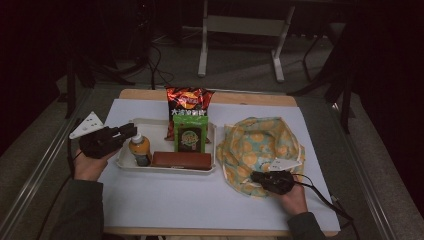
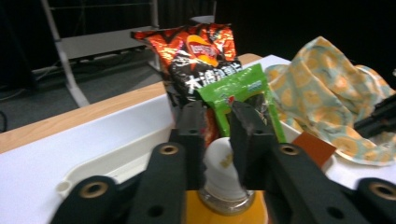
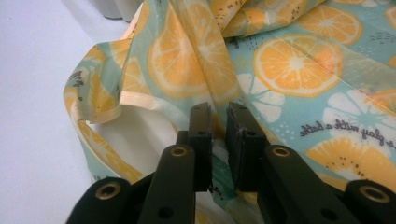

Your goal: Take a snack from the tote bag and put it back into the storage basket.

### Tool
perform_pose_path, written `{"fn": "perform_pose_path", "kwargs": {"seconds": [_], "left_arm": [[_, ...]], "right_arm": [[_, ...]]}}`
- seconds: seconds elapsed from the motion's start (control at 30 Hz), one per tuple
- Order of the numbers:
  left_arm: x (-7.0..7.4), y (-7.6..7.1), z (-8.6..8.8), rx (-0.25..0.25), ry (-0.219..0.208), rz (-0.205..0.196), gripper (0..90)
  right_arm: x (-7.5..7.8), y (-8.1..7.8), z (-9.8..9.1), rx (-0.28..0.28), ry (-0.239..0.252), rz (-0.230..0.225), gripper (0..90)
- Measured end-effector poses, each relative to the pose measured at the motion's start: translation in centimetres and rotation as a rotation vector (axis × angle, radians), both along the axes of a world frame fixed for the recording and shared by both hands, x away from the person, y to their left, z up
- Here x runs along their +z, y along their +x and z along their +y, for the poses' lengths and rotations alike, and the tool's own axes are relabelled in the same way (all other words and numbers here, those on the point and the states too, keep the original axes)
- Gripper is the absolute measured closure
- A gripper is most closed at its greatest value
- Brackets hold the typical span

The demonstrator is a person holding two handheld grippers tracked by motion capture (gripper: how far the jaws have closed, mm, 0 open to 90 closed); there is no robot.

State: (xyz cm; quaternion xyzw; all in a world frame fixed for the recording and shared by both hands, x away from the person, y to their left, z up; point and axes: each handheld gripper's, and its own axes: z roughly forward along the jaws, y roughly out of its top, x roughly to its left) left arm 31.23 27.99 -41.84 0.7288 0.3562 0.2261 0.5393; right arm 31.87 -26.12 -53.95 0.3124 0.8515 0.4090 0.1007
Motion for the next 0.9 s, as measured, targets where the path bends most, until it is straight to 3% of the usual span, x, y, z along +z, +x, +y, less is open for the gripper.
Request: {"fn": "perform_pose_path", "kwargs": {"seconds": [0.23,0.47,0.63,0.9], "left_arm": [[-0.2,0.2,0.2,0.087,0.023,0.023,85.6],[-0.3,0.3,0.4,0.174,0.044,0.032,88.9],[-0.9,0.5,-0.1,0.248,0.124,0.059,88.9],[-1.9,0.8,-0.7,0.31,0.154,0.084,88.9]], "right_arm": [[0.0,0.0,0.0,0.002,-0.001,-0.002,79.5],[0.0,0.0,0.0,0.002,-0.001,-0.002,79.5],[0.0,0.0,0.0,0.002,-0.001,-0.002,79.5],[0.0,0.0,0.0,0.002,-0.001,-0.002,79.4]]}}
